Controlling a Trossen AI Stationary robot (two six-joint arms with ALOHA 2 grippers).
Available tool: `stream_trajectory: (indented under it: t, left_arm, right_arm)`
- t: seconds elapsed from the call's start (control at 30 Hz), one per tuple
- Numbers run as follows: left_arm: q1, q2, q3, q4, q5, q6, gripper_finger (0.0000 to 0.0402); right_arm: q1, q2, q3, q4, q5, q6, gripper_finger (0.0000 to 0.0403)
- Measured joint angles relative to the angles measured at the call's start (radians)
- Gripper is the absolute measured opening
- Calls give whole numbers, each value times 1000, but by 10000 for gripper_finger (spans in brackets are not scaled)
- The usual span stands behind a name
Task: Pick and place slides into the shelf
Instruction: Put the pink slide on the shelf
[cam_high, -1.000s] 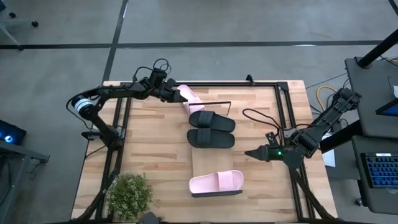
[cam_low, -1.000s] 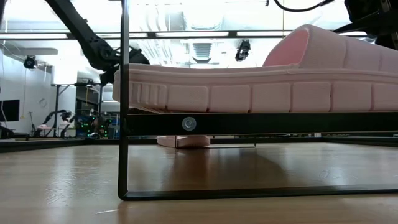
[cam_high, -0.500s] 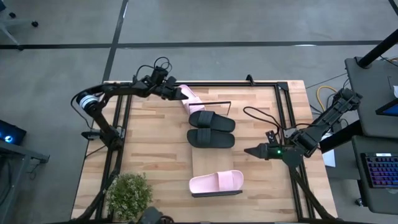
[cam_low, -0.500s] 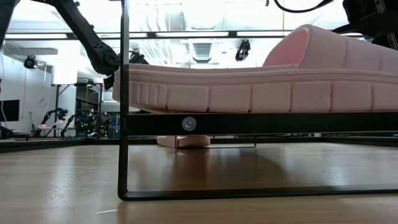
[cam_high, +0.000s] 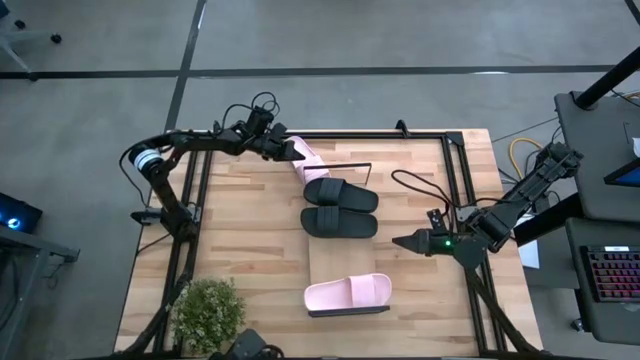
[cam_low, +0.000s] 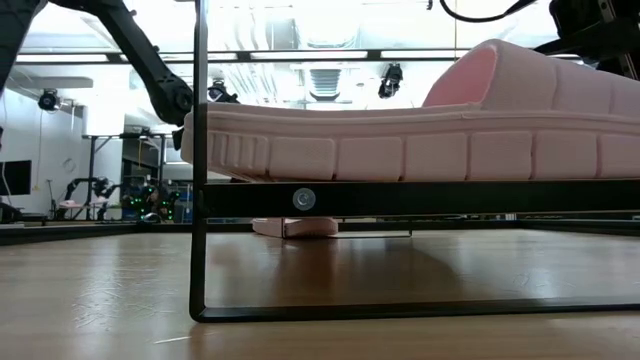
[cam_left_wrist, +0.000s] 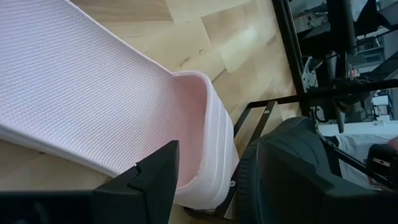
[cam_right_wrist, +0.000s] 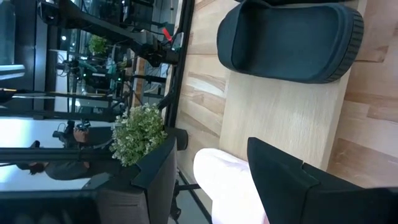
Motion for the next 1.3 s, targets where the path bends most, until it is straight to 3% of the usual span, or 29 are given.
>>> stream_trajectory:
  t: [1.07,1.3]
  left_arm:
    - [-58,39,-2,0,38,-6,200]
    - [-58,39,-2,-1,38,-6,156]
  right_arm:
    - [-2,0,0,3,0,-1,187]
    - [-2,0,0,3,0,-2,187]
